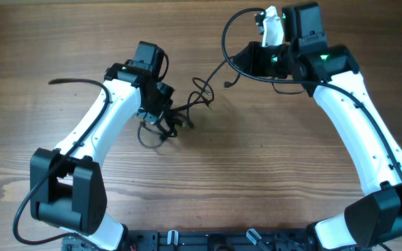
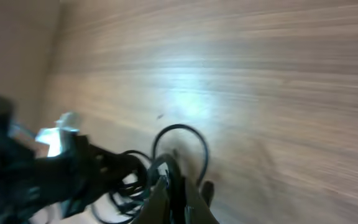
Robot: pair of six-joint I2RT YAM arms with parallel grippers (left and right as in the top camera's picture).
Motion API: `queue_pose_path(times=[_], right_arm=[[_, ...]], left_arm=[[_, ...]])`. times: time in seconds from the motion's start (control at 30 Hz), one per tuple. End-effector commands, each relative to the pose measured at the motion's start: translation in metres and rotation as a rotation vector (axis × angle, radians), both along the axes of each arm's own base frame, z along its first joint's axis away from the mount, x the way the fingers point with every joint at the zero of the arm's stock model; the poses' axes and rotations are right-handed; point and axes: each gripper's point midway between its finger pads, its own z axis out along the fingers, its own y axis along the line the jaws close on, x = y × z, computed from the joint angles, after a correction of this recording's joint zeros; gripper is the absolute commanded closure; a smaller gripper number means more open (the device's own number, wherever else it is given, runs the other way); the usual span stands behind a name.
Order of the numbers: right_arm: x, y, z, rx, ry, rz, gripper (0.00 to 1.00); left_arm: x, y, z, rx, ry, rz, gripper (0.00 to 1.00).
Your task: Untangle cables
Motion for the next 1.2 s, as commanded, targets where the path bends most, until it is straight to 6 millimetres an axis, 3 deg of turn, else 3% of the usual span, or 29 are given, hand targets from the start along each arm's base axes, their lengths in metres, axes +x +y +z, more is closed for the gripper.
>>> queue_pose_path(times=[0.0,0.07,0.17,0.23,0.3,0.4,0.5,0.57,0.77,0.9,1.07,1.17], right_arm=[[0.025,-0.030,-0.015,-0.137,-0.024,-0.131,0.96],[0.022,-0.030,-0.033,-0.156,0.033,-0.126,0.95],[0.016,-0.027,-0.042,-0.189,0.046,-0.073,0.92],[0.006,-0.008,-0.032,-0.182,-0.020,0.069,0.65],[-0.005,0.010,-0.014,-0.153,-0.093,0.197,0.41],[-0.022,0.028,0.020,-0.112,-0.203,0.312,0.24],[-0.064,0.073,0.044,-0.068,-0.352,0.587,0.23],[-0.090,0.104,0.034,-0.075,-0.378,0.725,0.24],[-0.132,0.150,0.016,-0.010,-0.387,0.961,0.27],[-0.136,0.157,-0.003,-0.025,-0.378,1.012,0.29],[-0.124,0.169,-0.026,-0.025,-0.364,1.014,0.38],[-0.106,0.167,-0.042,-0.109,-0.368,0.970,0.58]], left_arm=[[0.009,-0.022,0.037,-0.067,-0.206,-0.374,0.96],[0.011,-0.034,0.080,-0.108,-0.377,-0.510,0.96],[0.003,-0.032,0.127,-0.114,-0.518,-0.528,0.94],[-0.007,-0.029,0.136,-0.117,-0.517,-0.504,0.96],[-0.014,-0.022,0.128,-0.108,-0.453,-0.449,0.96],[-0.021,0.002,0.113,-0.028,-0.347,-0.277,0.96],[-0.032,0.013,0.105,-0.058,-0.246,-0.083,0.95],[-0.037,0.012,0.104,-0.111,-0.195,-0.003,0.96],[-0.041,0.016,0.105,-0.198,-0.140,0.089,0.96],[-0.039,0.021,0.110,-0.279,-0.122,0.127,0.96],[-0.041,0.013,0.113,-0.325,-0.121,0.080,0.96],[-0.042,0.012,0.114,-0.330,-0.123,0.066,0.96]])
